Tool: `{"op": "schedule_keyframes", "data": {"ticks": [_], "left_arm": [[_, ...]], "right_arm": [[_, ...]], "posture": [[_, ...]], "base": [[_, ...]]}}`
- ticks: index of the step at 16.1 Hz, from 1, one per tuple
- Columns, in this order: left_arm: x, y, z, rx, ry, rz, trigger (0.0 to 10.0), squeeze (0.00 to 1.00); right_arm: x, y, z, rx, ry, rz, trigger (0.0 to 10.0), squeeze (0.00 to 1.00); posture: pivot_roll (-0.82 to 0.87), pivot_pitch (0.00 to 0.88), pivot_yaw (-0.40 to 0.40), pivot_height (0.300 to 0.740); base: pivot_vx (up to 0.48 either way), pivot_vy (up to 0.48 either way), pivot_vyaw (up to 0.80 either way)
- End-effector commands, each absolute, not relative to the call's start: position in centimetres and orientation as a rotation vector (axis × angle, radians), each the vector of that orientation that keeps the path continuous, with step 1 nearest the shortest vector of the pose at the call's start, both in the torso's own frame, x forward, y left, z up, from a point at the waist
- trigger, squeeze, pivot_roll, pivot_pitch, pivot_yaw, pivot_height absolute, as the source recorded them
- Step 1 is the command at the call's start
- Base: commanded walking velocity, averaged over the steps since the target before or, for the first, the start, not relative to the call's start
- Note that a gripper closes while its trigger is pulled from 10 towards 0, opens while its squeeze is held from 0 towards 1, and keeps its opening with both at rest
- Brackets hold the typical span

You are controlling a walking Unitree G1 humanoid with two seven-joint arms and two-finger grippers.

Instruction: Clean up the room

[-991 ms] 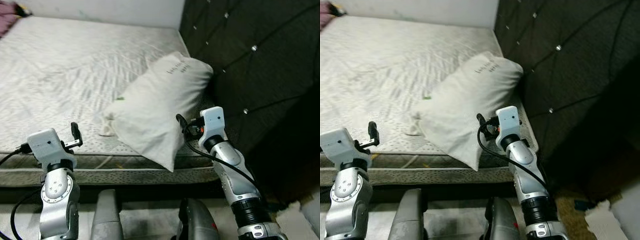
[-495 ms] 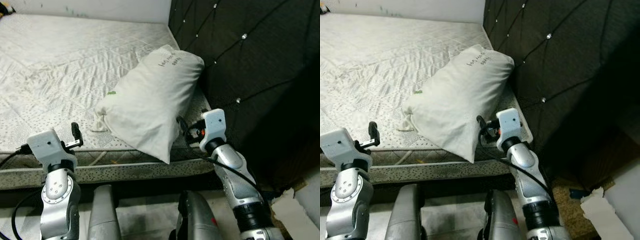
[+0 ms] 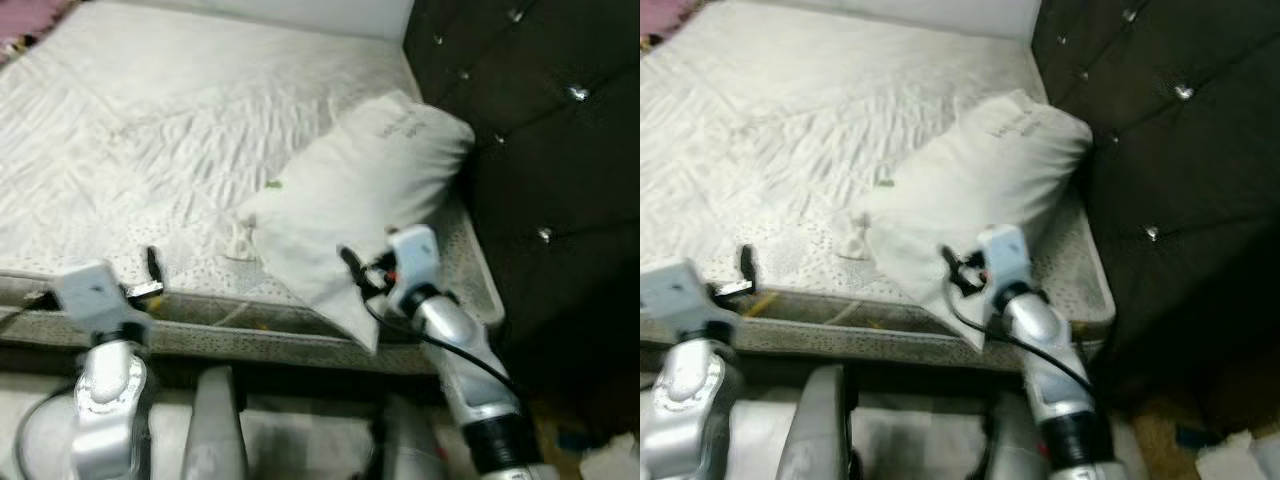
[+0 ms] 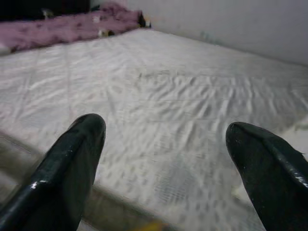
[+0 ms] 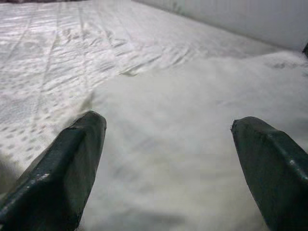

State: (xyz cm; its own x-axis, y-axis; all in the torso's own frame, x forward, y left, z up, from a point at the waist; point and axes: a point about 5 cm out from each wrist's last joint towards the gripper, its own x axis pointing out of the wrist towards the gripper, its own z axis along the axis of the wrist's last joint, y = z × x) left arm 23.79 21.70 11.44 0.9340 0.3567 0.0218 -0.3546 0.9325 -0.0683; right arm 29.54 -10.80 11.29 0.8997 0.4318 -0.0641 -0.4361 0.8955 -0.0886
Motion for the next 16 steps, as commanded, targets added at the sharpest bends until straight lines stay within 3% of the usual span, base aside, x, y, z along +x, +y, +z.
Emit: {"op": "schedule_keyframes", "data": {"ticks": [1, 5, 7, 12, 16], "left_arm": [[24.5, 20.0, 11.6, -0.104, -0.039, 0.303, 10.0, 0.00], [24.8, 17.6, 11.4, -0.136, -0.007, 0.220, 10.0, 0.00], [24.7, 17.8, 11.1, -0.131, 0.019, 0.217, 10.0, 0.00], [24.7, 16.8, 9.9, -0.141, 0.145, 0.104, 10.0, 0.00], [23.9, 15.5, 10.3, -0.054, 0.151, -0.017, 10.0, 0.00]], "right_arm": [[29.5, -12.5, 11.0, -0.117, 0.075, 0.395, 10.0, 0.00], [30.4, -13.6, 11.2, -0.137, 0.074, 0.348, 10.0, 0.00], [30.5, -13.8, 11.1, -0.140, 0.081, 0.334, 10.0, 0.00], [29.9, -14.8, 10.7, -0.153, 0.098, 0.315, 10.0, 0.00], [28.5, -16.4, 9.6, -0.220, 0.196, 0.329, 10.0, 0.00]], "posture": [[0.04, 0.099, -0.096, 0.555], [0.05, 0.108, -0.092, 0.555], [0.05, 0.103, -0.084, 0.555], [0.05, 0.103, -0.074, 0.536], [0.06, 0.109, -0.068, 0.536]], "base": [[0.458, 0.000, 0.00], [0.000, 0.000, 0.00], [0.000, 0.000, 0.00], [0.000, 0.000, 0.00], [0.000, 0.000, 0.00]]}}
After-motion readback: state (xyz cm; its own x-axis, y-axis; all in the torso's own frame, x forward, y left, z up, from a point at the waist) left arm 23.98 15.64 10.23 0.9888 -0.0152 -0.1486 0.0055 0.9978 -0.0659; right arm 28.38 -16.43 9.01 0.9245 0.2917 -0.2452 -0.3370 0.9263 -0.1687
